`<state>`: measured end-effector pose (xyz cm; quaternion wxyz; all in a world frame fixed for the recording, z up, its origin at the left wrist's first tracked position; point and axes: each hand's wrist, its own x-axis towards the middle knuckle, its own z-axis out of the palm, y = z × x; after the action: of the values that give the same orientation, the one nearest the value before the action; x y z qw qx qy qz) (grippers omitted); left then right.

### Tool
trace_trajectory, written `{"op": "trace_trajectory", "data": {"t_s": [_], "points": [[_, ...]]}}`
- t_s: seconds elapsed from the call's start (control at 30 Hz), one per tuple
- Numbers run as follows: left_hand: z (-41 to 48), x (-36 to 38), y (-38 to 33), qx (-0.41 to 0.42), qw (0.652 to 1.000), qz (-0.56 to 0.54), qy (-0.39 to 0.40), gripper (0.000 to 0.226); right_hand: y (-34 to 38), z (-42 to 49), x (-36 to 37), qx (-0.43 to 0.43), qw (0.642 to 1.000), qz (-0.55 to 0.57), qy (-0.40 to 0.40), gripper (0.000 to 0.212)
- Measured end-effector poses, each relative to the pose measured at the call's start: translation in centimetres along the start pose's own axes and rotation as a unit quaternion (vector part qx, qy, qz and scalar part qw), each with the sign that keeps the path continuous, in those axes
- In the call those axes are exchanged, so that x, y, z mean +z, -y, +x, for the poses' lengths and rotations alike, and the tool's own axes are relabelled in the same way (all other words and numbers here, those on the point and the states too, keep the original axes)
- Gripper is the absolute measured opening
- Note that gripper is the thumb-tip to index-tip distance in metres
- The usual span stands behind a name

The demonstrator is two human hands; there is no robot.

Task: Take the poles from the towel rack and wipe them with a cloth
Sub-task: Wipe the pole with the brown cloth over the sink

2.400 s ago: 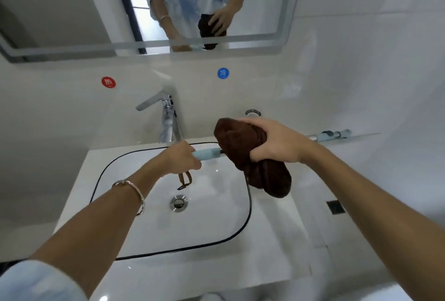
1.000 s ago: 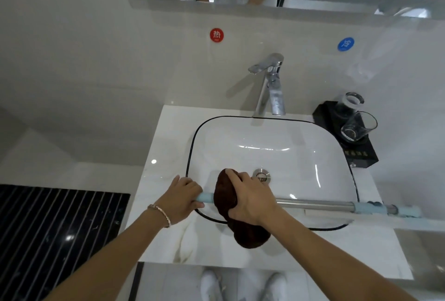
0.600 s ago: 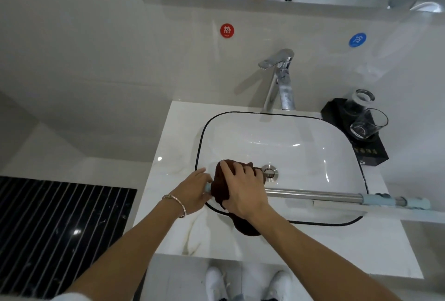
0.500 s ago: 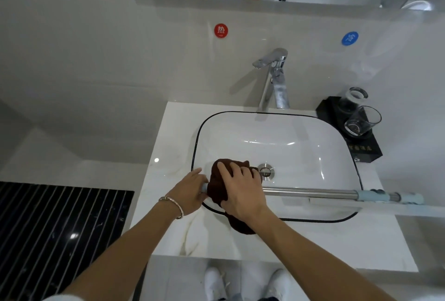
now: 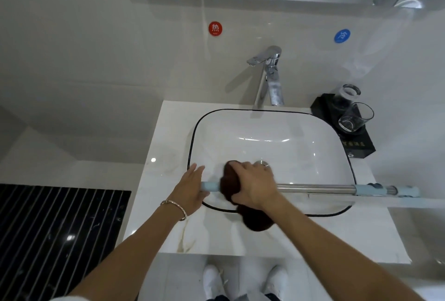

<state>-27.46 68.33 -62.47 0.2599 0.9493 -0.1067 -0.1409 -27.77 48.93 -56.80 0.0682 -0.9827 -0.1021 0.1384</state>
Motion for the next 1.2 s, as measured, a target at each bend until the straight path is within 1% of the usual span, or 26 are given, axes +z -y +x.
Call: {"op": "trace_trajectory", "data": {"t_s": [0.07, 0.13, 0.17, 0.2, 0.23, 0.27, 0.33, 0.37, 0.4, 0.47, 0.53, 0.6, 0.67, 0.73, 0.8, 0.9, 0.97, 1.03, 1.13, 1.2], "points": [[0.1, 0.0, 0.2, -0.004, 0.999, -0.045, 0.000, 0.074, 3.5, 0.8, 1.3, -0.043, 0.999, 0.006, -0.032, 0.068], [0.0, -0.3, 0.5, -0.016, 0.992, -0.119, 0.029, 0.085, 4.5, 1.0, 1.9, -0.060, 0.995, -0.005, -0.078, 0.069], [0.0, -0.6, 0.5, -0.016, 0.988, -0.148, 0.047, 0.089, 4.2, 1.0, 2.0, -0.062, 0.995, -0.005, -0.078, 0.071], [0.0, -0.9, 0.6, -0.012, 0.986, -0.159, 0.055, 0.089, 3.5, 0.9, 2.0, -0.063, 0.996, -0.004, -0.071, 0.073], [-0.2, -1.1, 0.7, -0.007, 0.988, -0.150, 0.046, 0.082, 2.7, 0.7, 2.2, -0.059, 0.996, -0.008, -0.061, 0.074], [-0.6, -1.4, 0.8, -0.002, 0.993, -0.119, 0.022, 0.071, 1.8, 0.5, 2.3, -0.051, 0.997, -0.016, -0.052, 0.076], [-1.3, -1.7, 0.9, 0.032, 0.998, -0.012, -0.044, 0.045, 0.3, 0.3, 2.4, -0.022, 1.000, -0.014, -0.004, 0.077], [-1.5, -1.6, 1.0, 0.060, 0.996, 0.036, -0.063, 0.037, -0.3, 0.3, 2.3, -0.007, 1.000, 0.007, 0.022, 0.076], [-1.5, -1.4, 1.1, 0.081, 0.992, 0.070, -0.069, 0.034, -0.6, 0.2, 2.3, 0.001, 0.999, 0.027, 0.041, 0.074], [-1.0, -1.2, 0.9, 0.094, 0.988, 0.112, -0.057, 0.034, -0.9, 0.4, 2.2, -0.004, 0.998, 0.041, 0.051, 0.072], [-0.2, -0.9, 0.0, 0.084, 0.979, 0.181, -0.025, 0.034, -0.7, 0.6, 2.1, -0.008, 0.998, 0.043, 0.051, 0.070], [0.6, -0.6, -1.3, 0.081, 0.958, 0.272, 0.033, 0.031, -0.6, 0.6, 2.1, 0.005, 0.996, 0.066, 0.053, 0.068], [1.4, 0.0, -2.3, 0.070, 0.947, 0.299, 0.096, 0.026, -0.7, 0.5, 1.8, 0.021, 0.993, 0.099, 0.055, 0.066], [2.2, 0.6, -3.0, 0.049, 0.952, 0.267, 0.144, 0.025, -1.1, 0.3, 1.4, 0.037, 0.988, 0.140, 0.055, 0.065], [2.9, 0.7, -3.4, 0.031, 0.956, 0.232, 0.178, 0.032, -1.4, 0.1, 0.9, 0.048, 0.983, 0.171, 0.049, 0.065], [3.1, 0.2, -3.5, 0.032, 0.964, 0.188, 0.187, 0.037, -1.8, -0.5, 0.0, 0.039, 0.986, 0.157, 0.037, 0.066], [2.7, -0.8, -3.5, 0.030, 0.978, 0.094, 0.184, 0.030, -1.9, -0.8, -0.9, 0.028, 0.989, 0.141, 0.023, 0.069], [2.4, -2.2, -3.4, 0.012, 0.984, -0.010, 0.177, 0.023, -1.7, -0.8, -1.8, 0.011, 0.991, 0.132, 0.006, 0.073], [2.0, -3.8, -3.3, -0.027, 0.978, -0.125, 0.166, 0.029, -0.7, -0.6, -2.7, -0.032, 0.994, 0.101, -0.026, 0.077], [1.7, -4.3, -3.6, -0.071, 0.959, -0.222, 0.162, 0.029, 0.4, -0.7, -2.3, -0.049, 0.996, 0.067, -0.039, 0.081]]}}
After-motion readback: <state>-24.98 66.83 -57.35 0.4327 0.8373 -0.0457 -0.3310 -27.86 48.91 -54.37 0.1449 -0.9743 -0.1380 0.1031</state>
